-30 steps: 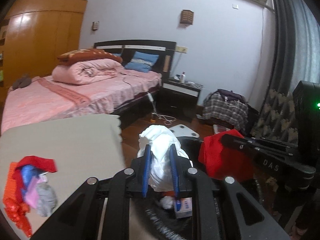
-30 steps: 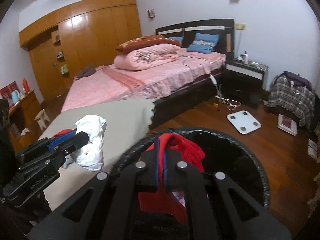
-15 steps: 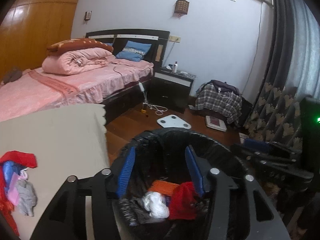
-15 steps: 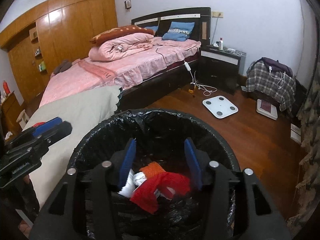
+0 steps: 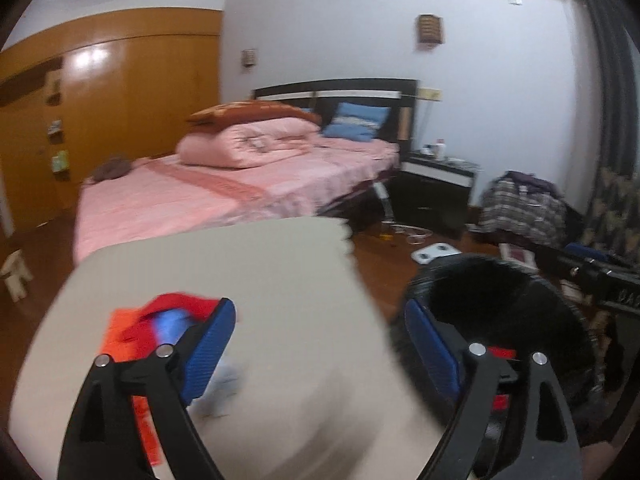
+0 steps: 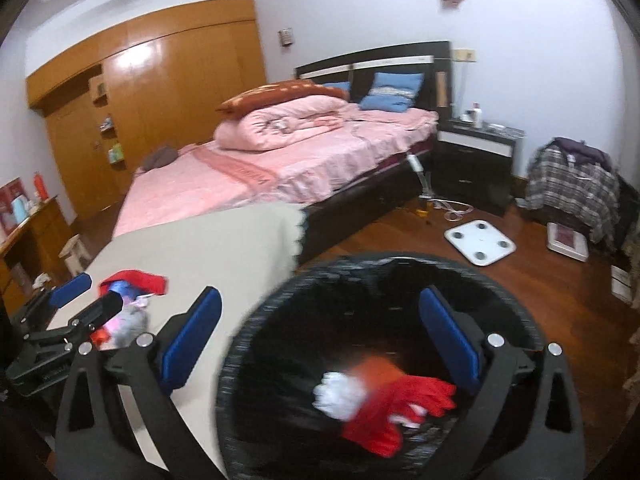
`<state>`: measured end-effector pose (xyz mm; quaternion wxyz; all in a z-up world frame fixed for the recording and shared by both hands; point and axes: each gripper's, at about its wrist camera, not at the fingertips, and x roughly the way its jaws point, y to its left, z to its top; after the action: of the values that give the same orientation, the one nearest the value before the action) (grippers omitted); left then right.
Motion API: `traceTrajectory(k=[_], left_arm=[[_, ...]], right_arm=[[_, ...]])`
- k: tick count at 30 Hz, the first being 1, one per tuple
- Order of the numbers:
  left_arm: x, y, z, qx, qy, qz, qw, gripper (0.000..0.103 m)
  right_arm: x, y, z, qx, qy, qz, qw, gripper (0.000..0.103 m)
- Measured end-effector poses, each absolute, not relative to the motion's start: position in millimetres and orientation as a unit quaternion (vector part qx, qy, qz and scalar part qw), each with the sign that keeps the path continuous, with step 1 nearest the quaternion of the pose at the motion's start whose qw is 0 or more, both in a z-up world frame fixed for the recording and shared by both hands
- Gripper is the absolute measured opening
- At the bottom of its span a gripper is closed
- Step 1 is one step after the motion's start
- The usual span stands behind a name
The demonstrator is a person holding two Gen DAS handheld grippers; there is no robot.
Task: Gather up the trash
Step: 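Move both tools back over the pile and grasp the red plastic bag with the left tool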
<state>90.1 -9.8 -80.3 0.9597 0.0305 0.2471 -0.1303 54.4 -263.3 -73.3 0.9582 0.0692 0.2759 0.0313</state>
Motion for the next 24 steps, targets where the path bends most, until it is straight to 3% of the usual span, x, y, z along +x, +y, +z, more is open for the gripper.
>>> traceTrajectory(k=[12, 24], left_arm=[[78, 107, -105, 0.010, 0.270, 0.008, 0.963, 0.085], [94, 143, -147, -0.025, 0.330, 0.037, 0.943, 0.085]], right_arm=[[79, -139, -86, 0.022, 0.282, 0.139, 0.949, 0.096], [98, -93, -116, -0.006, 0.313, 0.155, 0.937, 0.097]])
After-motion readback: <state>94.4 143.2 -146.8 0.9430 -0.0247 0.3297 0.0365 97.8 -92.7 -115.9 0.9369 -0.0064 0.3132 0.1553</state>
